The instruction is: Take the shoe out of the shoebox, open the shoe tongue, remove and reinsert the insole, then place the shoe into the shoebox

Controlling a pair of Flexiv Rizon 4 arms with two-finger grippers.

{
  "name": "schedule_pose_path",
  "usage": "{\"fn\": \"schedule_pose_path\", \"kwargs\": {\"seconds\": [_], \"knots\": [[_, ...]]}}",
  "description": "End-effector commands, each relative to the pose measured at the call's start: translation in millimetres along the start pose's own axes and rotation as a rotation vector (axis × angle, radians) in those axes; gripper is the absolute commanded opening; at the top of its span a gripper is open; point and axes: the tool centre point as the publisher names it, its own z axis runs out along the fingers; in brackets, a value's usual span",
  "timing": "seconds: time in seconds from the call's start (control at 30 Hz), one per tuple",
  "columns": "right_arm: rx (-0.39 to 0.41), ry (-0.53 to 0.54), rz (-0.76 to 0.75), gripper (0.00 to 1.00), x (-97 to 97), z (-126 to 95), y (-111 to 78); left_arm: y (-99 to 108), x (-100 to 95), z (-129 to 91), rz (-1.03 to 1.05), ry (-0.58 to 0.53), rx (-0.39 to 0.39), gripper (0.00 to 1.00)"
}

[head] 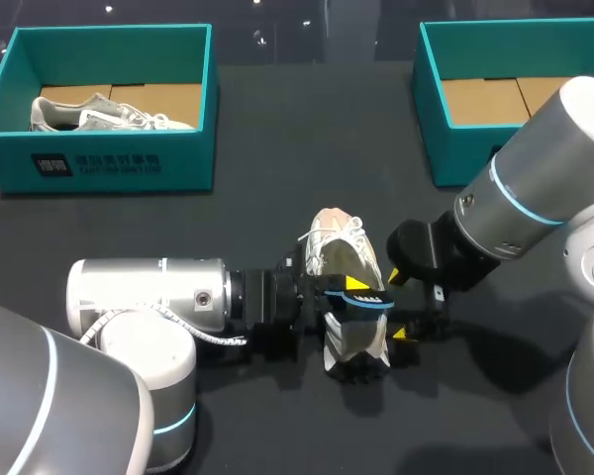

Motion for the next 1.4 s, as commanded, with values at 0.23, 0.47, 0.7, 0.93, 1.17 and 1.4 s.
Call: {"fn": "schedule_pose_path", "kwargs": {"seconds": [0.23, 0.47, 0.7, 0.93, 1.17, 1.4], "knots": [[0.001, -0.003, 0.000, 1.00, 1.5, 0.4, -0.1, 5.2, 2.4, 4.9, -0.005, 0.006, -0.022, 0.00], [0.001, -0.003, 0.000, 1.00, 1.5, 0.4, -0.1, -3.7, 0.6, 2.5, -0.015, 0.002, -0.013, 0.23], [0.001, -0.003, 0.000, 1.00, 1.5, 0.4, -0.1, -13.3, 0.2, 0.6, -0.013, -0.003, -0.009, 0.36], [0.001, -0.003, 0.000, 1.00, 1.5, 0.4, -0.1, -33.4, 0.3, -2.3, -0.005, -0.014, 0.013, 0.37], [0.001, -0.003, 0.000, 1.00, 1.5, 0.4, -0.1, -50.7, 0.9, -6.7, 0.017, -0.033, 0.040, 0.36], [0.001, -0.003, 0.000, 1.00, 1.5, 0.4, -0.1, -54.9, 5.1, -5.4, 0.039, -0.037, 0.057, 0.11]]}}
